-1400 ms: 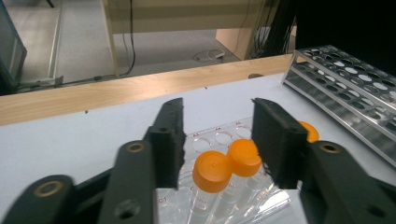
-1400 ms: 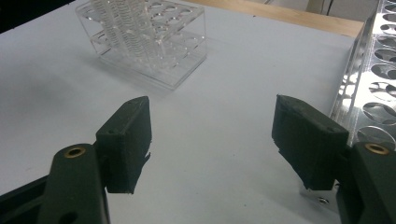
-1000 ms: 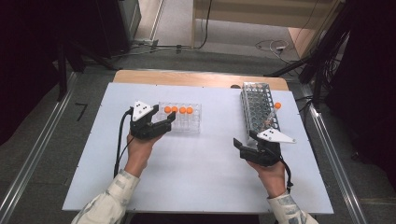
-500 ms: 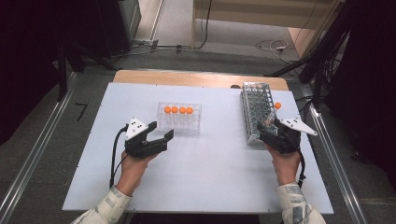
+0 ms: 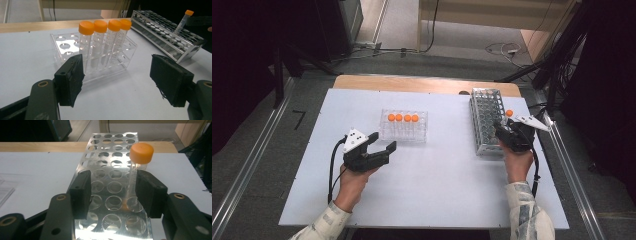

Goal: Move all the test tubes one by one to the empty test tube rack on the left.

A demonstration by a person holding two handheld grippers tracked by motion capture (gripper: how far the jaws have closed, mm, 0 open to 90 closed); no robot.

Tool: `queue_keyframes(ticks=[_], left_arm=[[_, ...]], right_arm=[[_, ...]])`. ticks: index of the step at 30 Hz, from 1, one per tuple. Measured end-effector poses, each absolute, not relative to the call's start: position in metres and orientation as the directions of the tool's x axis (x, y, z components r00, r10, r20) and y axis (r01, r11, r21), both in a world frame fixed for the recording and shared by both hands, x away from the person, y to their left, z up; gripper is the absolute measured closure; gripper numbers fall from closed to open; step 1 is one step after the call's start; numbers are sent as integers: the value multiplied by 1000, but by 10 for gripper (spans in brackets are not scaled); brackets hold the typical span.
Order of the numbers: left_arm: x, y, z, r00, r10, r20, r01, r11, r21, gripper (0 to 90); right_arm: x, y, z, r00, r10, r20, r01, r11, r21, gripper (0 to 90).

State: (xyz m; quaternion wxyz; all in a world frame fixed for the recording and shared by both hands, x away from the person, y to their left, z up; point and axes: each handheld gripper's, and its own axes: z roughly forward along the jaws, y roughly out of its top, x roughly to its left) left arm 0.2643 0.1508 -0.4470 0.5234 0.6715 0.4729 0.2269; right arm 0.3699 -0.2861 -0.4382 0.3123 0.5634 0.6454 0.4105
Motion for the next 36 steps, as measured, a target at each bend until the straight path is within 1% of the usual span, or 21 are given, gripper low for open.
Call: queue_keyframes(ticks=[4, 6, 11, 14, 20, 28, 34, 36], left_arm=[[264, 152, -447, 448, 874, -188, 397, -6, 918, 270], [263, 153, -447, 445, 875, -192, 396, 0, 918, 270], [264, 153, -448, 444, 876, -188, 398, -5, 917, 271], [264, 153, -448, 442, 877, -188, 400, -5, 917, 271], [265, 152, -449, 444, 876, -186, 401, -9, 916, 271], [265, 152, -449, 446, 875, -187, 400, -8, 917, 271], [264, 152, -448, 446, 875, -189, 397, -4, 918, 271], [264, 153, -448, 446, 875, -189, 396, -3, 918, 272]], right_arm=[[378, -292, -441, -128, 989, 67, 485, 3, 874, 464], [381, -294, -443, -116, 991, 63, 493, 2, 870, 481], [390, -299, -447, -89, 995, 53, 509, 0, 861, 563], [395, -299, -449, -95, 995, 40, 526, 16, 851, 607], [398, -297, -450, -109, 993, 34, 524, 28, 851, 707], [396, -299, -445, -111, 993, 36, 501, 24, 865, 718], [391, -298, -425, -118, 993, 17, 451, 38, 892, 721], [388, -296, -418, -120, 993, -4, 433, 56, 900, 722]])
